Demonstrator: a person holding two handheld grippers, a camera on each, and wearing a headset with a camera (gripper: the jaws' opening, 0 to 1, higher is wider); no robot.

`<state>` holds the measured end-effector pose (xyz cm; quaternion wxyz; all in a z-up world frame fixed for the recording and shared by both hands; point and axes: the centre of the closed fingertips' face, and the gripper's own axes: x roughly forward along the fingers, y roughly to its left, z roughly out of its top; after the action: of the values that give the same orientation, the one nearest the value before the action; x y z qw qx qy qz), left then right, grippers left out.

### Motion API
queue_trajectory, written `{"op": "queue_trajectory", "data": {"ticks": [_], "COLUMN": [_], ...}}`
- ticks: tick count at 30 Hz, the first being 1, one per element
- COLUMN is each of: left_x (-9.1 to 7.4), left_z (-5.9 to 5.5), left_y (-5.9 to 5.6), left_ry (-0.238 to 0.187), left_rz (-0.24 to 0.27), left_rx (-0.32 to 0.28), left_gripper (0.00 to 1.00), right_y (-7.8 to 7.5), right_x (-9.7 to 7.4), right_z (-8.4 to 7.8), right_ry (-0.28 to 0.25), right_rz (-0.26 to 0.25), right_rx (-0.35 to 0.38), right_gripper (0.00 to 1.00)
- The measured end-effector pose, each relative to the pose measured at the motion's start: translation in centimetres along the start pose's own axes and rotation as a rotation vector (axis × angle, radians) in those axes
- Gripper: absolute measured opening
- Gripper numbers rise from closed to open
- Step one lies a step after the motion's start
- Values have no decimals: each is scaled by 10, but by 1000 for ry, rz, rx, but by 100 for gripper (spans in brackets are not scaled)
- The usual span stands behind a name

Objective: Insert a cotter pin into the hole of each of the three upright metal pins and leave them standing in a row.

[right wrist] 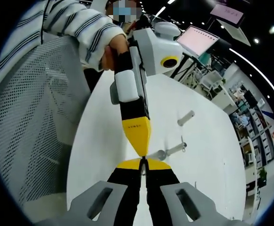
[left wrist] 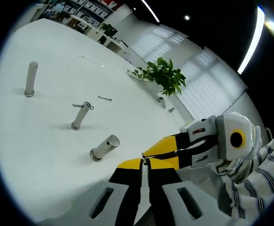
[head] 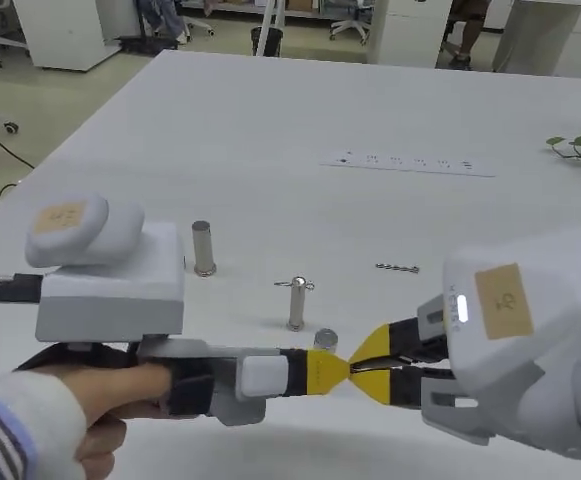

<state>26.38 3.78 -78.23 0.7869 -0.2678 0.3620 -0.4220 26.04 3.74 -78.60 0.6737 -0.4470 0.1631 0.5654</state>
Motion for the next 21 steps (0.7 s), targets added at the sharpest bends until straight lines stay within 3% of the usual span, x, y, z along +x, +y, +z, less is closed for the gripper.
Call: {"op": "queue_trajectory", "data": {"ticks": [1,16,21], "left_x": [-1,-3,-3], "left_z": [-3,-6,-7], "left_y": [0,-1,-1], "left_ry": [22,41,42], "left_rz": [-4,11,14], "left_rx": [25,-9,23], "left_gripper": [2,0,0], "right_y": [1,5,6], "right_x": [0,1,2], "right_z": [0,2,2], "right_ry": [-1,-12,-14], "right_rz": [4,11,13], "right_rx": [0,1,7], "right_gripper": [3,3,4]}}
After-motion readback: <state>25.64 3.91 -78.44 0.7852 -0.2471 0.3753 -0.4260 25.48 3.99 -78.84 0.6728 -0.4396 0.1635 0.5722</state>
